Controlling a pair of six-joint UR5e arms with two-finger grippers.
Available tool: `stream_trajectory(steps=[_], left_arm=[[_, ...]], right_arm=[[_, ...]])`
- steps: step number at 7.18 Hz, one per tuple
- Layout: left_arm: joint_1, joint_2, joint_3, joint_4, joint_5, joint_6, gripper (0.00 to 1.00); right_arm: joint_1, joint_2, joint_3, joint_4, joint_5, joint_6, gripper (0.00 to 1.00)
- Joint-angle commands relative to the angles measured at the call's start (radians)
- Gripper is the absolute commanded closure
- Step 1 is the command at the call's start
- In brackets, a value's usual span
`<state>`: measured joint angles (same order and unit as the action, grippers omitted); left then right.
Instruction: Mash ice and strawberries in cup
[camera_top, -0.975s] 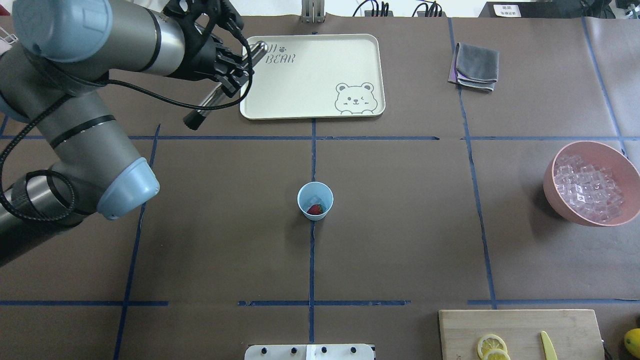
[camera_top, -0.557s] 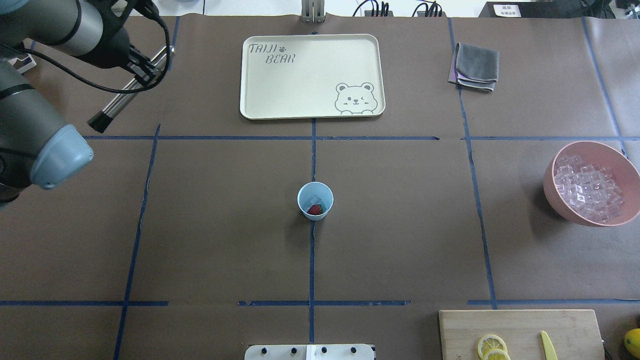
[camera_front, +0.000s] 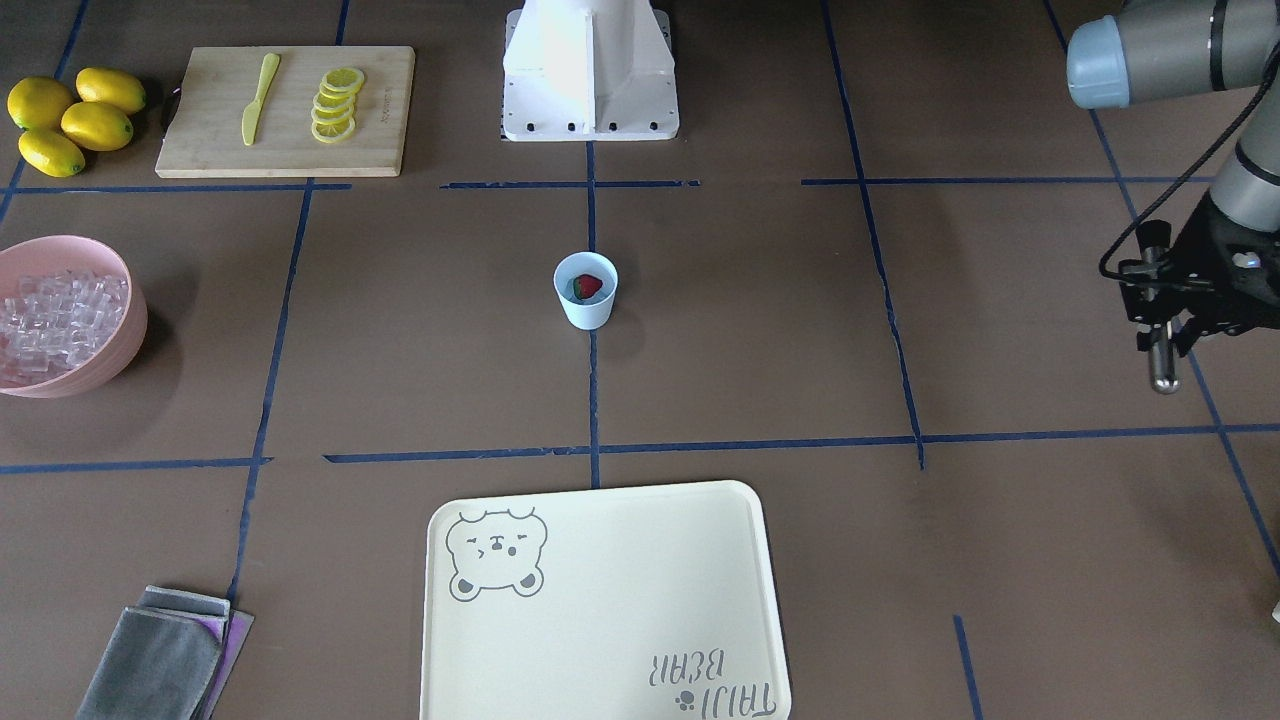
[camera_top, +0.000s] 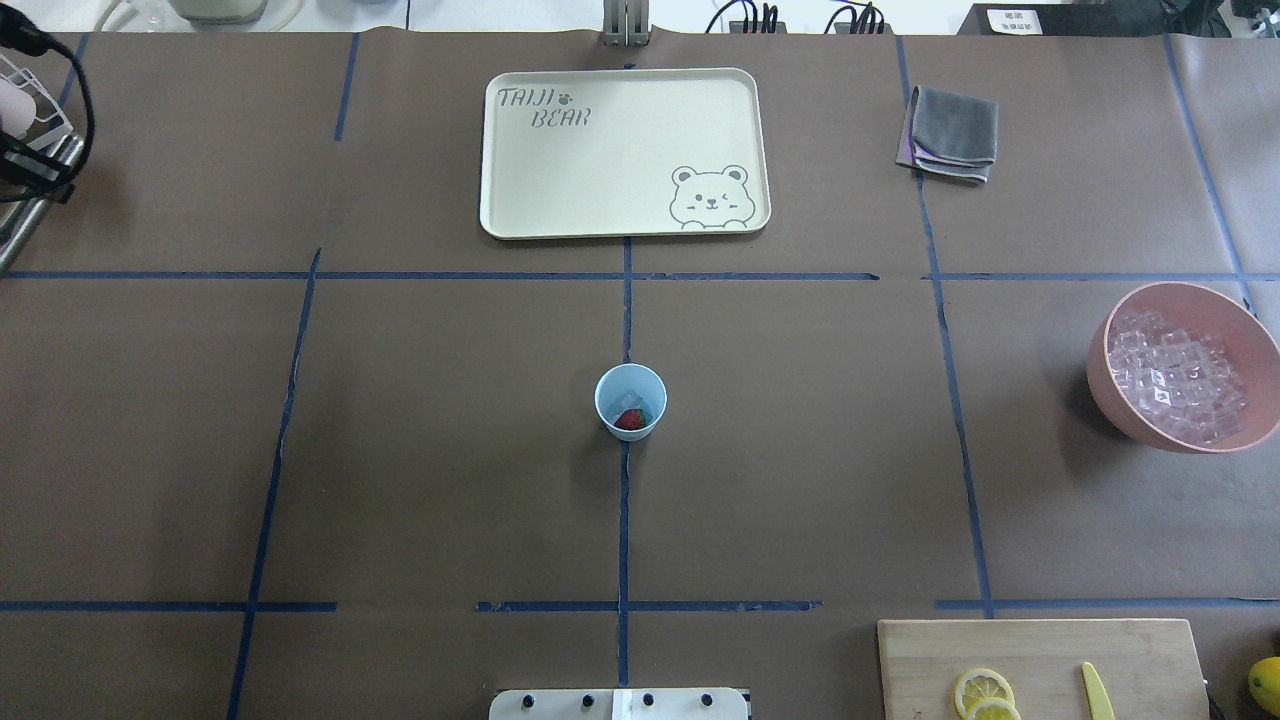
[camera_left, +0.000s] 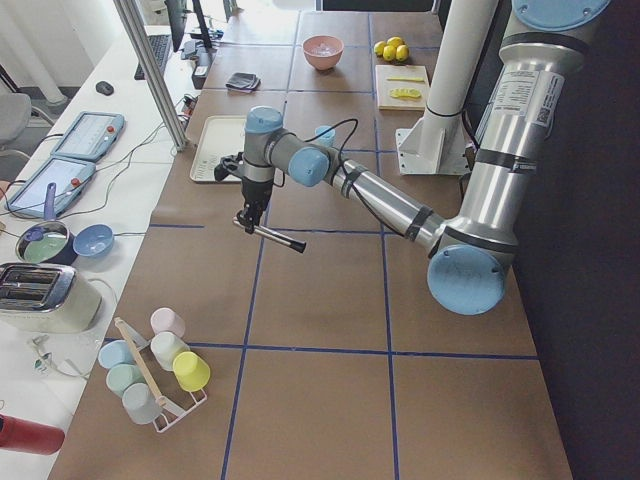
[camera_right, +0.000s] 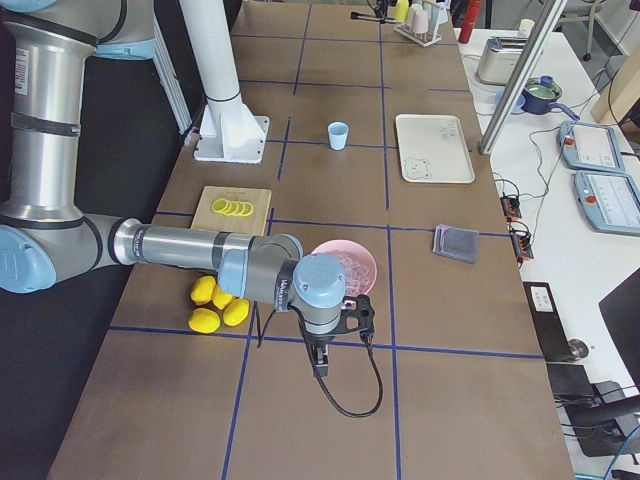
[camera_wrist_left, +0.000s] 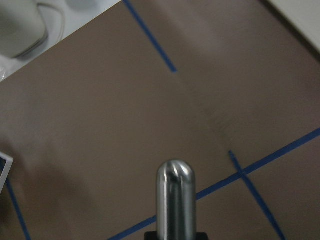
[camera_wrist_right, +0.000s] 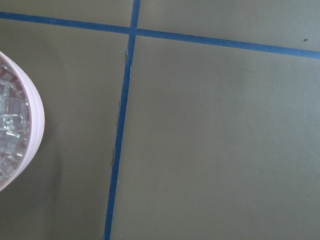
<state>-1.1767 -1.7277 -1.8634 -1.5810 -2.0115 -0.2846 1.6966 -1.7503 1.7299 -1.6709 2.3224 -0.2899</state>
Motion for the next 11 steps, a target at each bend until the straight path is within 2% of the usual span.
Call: stream_trajectory(steps=[1,3,5,8,9,10,11], left_arm=[[-0.034,0.191,0.036,-0.205,-0.001,-0.094,0.96],[-0.032,0.272,0.169,-0.472,-0.003,-0.23,0.96],[-0.018,0.272,0.31,-0.656,-0.006,-0.321,0.96],[0.11,0.267,0.325,-0.648,-0.046,-0.326,0.95],[0.127,0.267,0.328,-0.643,-0.046,-0.326,0.92],[0.13,0.269,0.342,-0.646,-0.046,-0.324,0.63],[0.13,0.269,0.352,-0.655,-0.044,-0.318,0.01]], right_arm=[[0.0,0.0,0.003,0.0,0.0,-0.002,0.0],[0.0,0.0,0.003,0.0,0.0,-0.002,0.0],[0.0,-0.009,0.007,0.0,-0.002,-0.002,0.0],[0.0,-0.015,0.01,0.0,-0.002,-0.003,0.0],[0.0,-0.015,0.01,0.002,-0.002,-0.003,0.0],[0.0,-0.015,0.01,0.002,-0.002,-0.003,0.0],[0.0,-0.015,0.01,0.0,-0.002,-0.002,0.0]])
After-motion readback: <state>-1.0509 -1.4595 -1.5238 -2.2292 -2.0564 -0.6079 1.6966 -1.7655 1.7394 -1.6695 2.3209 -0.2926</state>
